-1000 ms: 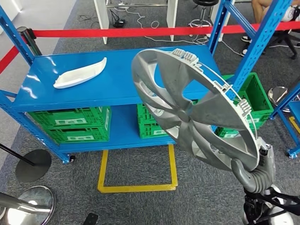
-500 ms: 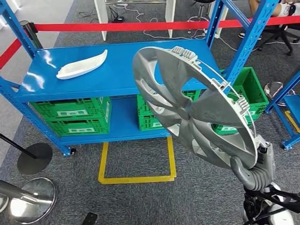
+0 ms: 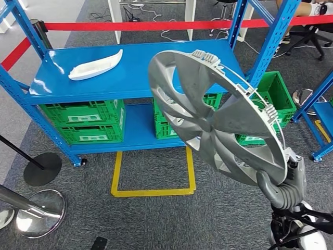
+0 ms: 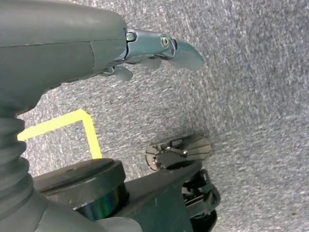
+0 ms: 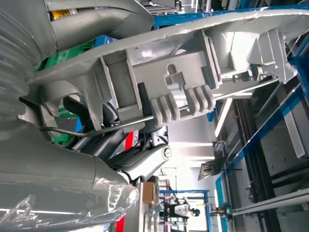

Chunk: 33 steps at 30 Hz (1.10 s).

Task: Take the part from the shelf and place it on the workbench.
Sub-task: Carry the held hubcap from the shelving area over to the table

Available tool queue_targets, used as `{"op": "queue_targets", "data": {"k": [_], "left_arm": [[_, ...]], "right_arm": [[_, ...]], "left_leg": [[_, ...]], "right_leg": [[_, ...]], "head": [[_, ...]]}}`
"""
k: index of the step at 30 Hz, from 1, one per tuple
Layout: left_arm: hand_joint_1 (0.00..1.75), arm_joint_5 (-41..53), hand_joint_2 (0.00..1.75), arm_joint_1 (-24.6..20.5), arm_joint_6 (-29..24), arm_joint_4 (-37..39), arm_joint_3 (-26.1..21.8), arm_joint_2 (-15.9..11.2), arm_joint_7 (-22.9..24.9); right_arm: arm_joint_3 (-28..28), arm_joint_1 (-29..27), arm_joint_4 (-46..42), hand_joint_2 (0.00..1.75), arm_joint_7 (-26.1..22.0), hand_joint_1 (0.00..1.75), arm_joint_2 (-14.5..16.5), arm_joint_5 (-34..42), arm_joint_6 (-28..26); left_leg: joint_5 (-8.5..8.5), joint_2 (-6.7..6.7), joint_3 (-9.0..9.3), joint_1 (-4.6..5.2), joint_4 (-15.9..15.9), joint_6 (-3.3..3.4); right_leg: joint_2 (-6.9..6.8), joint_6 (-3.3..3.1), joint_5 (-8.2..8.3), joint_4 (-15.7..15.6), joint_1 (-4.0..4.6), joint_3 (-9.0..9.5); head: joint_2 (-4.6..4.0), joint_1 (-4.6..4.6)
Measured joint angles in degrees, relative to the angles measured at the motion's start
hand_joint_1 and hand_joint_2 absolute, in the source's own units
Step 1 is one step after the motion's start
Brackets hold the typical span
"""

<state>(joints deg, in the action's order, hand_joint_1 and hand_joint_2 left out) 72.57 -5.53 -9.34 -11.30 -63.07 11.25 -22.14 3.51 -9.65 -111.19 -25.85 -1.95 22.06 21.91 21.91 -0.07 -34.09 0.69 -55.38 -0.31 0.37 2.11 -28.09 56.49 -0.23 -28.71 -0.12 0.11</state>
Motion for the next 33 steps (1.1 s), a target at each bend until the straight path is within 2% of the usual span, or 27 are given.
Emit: {"op": "queue_targets", "data": {"k": [1,2,3,5,6,7,8,9,10,12,13,14,17,18,22,26,28,30,31,32,33], "left_arm": [[0.00,0.01,1.75,0.03,-0.04,0.00,-0.01,-0.01,0.00],[0.00,0.01,1.75,0.07,-0.09,0.00,-0.02,-0.01,0.01],[0.00,0.02,1.75,0.10,-0.14,0.00,-0.03,-0.02,0.01],[0.00,0.02,1.75,0.12,-0.20,0.00,-0.05,-0.02,0.02],[0.00,0.02,1.75,0.12,-0.22,0.00,-0.08,-0.03,0.02],[0.00,0.01,1.75,0.13,-0.27,0.00,-0.11,-0.03,0.02],[0.00,0.01,1.75,0.13,-0.37,0.00,-0.15,-0.04,-0.03],[0.00,0.02,1.75,0.12,-0.54,0.00,-0.18,-0.04,-0.11],[0.00,0.06,1.75,0.10,-0.75,0.00,-0.20,-0.04,-0.20],[0.00,0.17,1.75,-0.02,-1.18,0.00,-0.21,-0.04,-0.33],[0.00,0.22,1.75,-0.07,-1.33,0.00,-0.21,-0.04,-0.35],[0.00,0.23,1.75,-0.09,-1.44,0.00,-0.21,-0.03,-0.37],[0.00,0.17,1.75,0.07,-1.57,0.00,-0.25,-0.02,-0.39],[0.00,0.16,1.75,0.11,-1.59,0.00,-0.26,-0.03,-0.39],[0.00,0.17,1.75,0.12,-1.59,0.00,-0.27,-0.02,-0.39],[0.00,0.05,1.75,0.12,-1.56,0.00,-0.30,-0.03,-0.39],[0.00,-0.30,1.75,0.11,-1.45,0.00,-0.37,-0.07,-0.46],[0.00,-0.75,1.75,0.05,-1.16,0.00,-0.45,-0.04,-0.58],[0.00,-0.96,1.75,-0.01,-0.87,0.00,-0.49,-0.01,-0.62],[0.00,-1.19,1.75,-0.06,-0.47,0.00,-0.55,0.00,-0.63],[0.00,-1.46,1.75,-0.10,0.02,0.00,-0.64,-0.01,-0.62]], "right_arm": [[0.02,0.02,0.02,1.75,0.00,1.75,0.00,0.00,-0.01],[0.04,0.03,0.03,1.75,0.01,1.75,0.01,-0.01,0.00],[0.06,0.07,0.04,1.75,0.01,1.75,0.02,-0.01,0.01],[0.08,0.14,0.10,1.75,0.02,1.75,0.04,-0.02,0.03],[0.08,0.15,0.20,1.75,0.03,1.75,0.04,-0.02,0.04],[0.08,0.16,0.33,1.75,0.04,1.75,0.04,-0.04,0.05],[0.08,0.16,0.48,1.75,0.05,1.75,0.04,-0.07,0.05],[0.08,0.16,0.59,1.75,0.05,1.75,0.04,-0.08,0.06],[0.08,0.16,0.66,1.75,0.05,1.75,0.04,-0.09,0.07],[0.08,0.18,0.72,1.75,0.04,1.75,0.04,-0.05,0.15],[0.08,0.21,0.73,1.75,0.03,1.75,0.04,-0.03,0.22],[0.08,0.24,0.76,1.75,0.02,1.75,0.04,0.00,0.29],[0.06,0.27,0.86,1.75,0.01,1.75,0.05,0.04,0.44],[0.04,0.27,0.90,1.75,0.01,1.75,0.05,0.05,0.49],[0.03,0.27,0.99,1.75,0.01,1.75,0.07,0.04,0.60],[0.03,0.27,1.07,1.75,0.01,1.75,0.07,0.01,0.58],[0.03,0.29,1.09,1.75,0.01,1.75,0.07,-0.01,0.56],[0.07,0.36,1.09,1.75,0.02,1.75,0.06,-0.03,0.56],[0.09,0.42,1.10,1.75,0.02,1.75,0.06,-0.03,0.57],[0.10,0.49,1.13,1.75,0.02,1.75,0.05,-0.04,0.62],[0.09,0.56,1.18,1.75,0.02,1.75,0.07,-0.05,0.70]], "left_leg": [[0.03,-0.02,-0.26,-0.03,-0.15,-0.36],[0.82,-0.03,-0.73,-0.07,-0.85,-0.78],[2.55,-0.04,-1.56,-0.14,-2.71,-1.18],[7.55,-0.02,-4.13,-0.39,-9.56,-1.87],[9.46,-0.01,-5.32,-0.49,-13.25,-2.08],[10.21,-0.01,-5.83,-0.53,-15.59,-2.18],[9.81,-0.01,-5.33,-0.54,-15.89,-2.19],[8.51,-0.01,-3.69,-0.54,-13.94,-2.10],[6.87,-0.01,-1.10,-0.54,-10.23,-1.94],[5.02,-0.05,4.04,-0.44,-2.24,-1.41],[4.83,-0.07,5.36,-0.38,0.09,-1.10],[4.93,-0.09,5.78,-0.34,1.15,-0.88],[4.72,-0.10,5.37,-0.26,1.36,-0.53],[4.61,-0.11,5.28,-0.16,1.34,-0.35],[4.18,-0.09,4.78,0.13,1.26,0.33],[3.97,-0.09,4.48,0.30,1.16,0.65],[3.89,-0.08,4.17,0.46,0.91,1.10],[3.32,-0.09,4.11,0.34,1.43,1.84],[2.90,-0.11,4.19,0.11,1.95,2.14],[2.51,-0.17,4.26,-0.14,2.41,2.31],[2.28,-0.25,4.26,-0.31,2.60,2.35]], "right_leg": [[-0.01,-0.40,0.27,-0.09,-0.08,-0.34],[-0.03,-0.87,0.65,-0.16,-0.20,-0.72],[-0.07,-1.28,1.10,-0.27,-0.35,-1.15],[-0.11,-1.74,1.91,-0.28,-0.42,-2.11],[-0.12,-1.77,2.29,-0.26,-0.40,-2.63],[-0.11,-1.74,2.63,-0.24,-0.39,-3.12],[-0.10,-1.65,2.94,-0.23,-0.38,-3.56],[-0.07,-1.52,3.22,-0.22,-0.37,-3.91],[-0.05,-1.37,3.48,-0.22,-0.37,-4.16],[-0.04,-0.92,3.94,-0.15,-0.22,-4.54],[-0.04,-0.64,4.17,-0.11,-0.14,-4.68],[-0.06,-0.64,4.23,0.00,-0.02,-4.86],[-0.08,-1.97,4.49,0.08,0.08,-5.14],[-0.08,-2.07,4.79,-0.07,0.02,-5.15],[-0.08,-0.71,5.74,-0.73,-0.27,-5.28],[-0.09,-0.08,6.12,-0.88,-0.45,-5.49],[-0.13,0.60,6.45,-1.13,-0.67,-5.56],[-0.19,1.34,6.58,-1.25,-0.73,-5.78],[-0.19,1.45,5.82,-0.42,-0.63,-6.29],[-0.20,1.48,4.40,1.52,-0.56,-7.19],[-0.20,1.49,2.35,4.75,-0.60,-8.57]], "head": [[0.00,0.07],[0.01,-0.08],[0.01,-0.21],[0.01,-0.51],[0.01,-0.51],[0.00,-0.52],[0.00,-0.53],[0.00,-0.53],[0.00,-0.53],[0.00,-0.49],[0.00,-0.50],[0.00,-0.46],[0.00,-0.25],[0.00,-0.19],[0.00,-0.21],[0.00,-0.22],[0.01,-0.27],[0.00,-0.27],[0.01,-0.21],[0.01,-0.09],[0.01,0.00]]}}
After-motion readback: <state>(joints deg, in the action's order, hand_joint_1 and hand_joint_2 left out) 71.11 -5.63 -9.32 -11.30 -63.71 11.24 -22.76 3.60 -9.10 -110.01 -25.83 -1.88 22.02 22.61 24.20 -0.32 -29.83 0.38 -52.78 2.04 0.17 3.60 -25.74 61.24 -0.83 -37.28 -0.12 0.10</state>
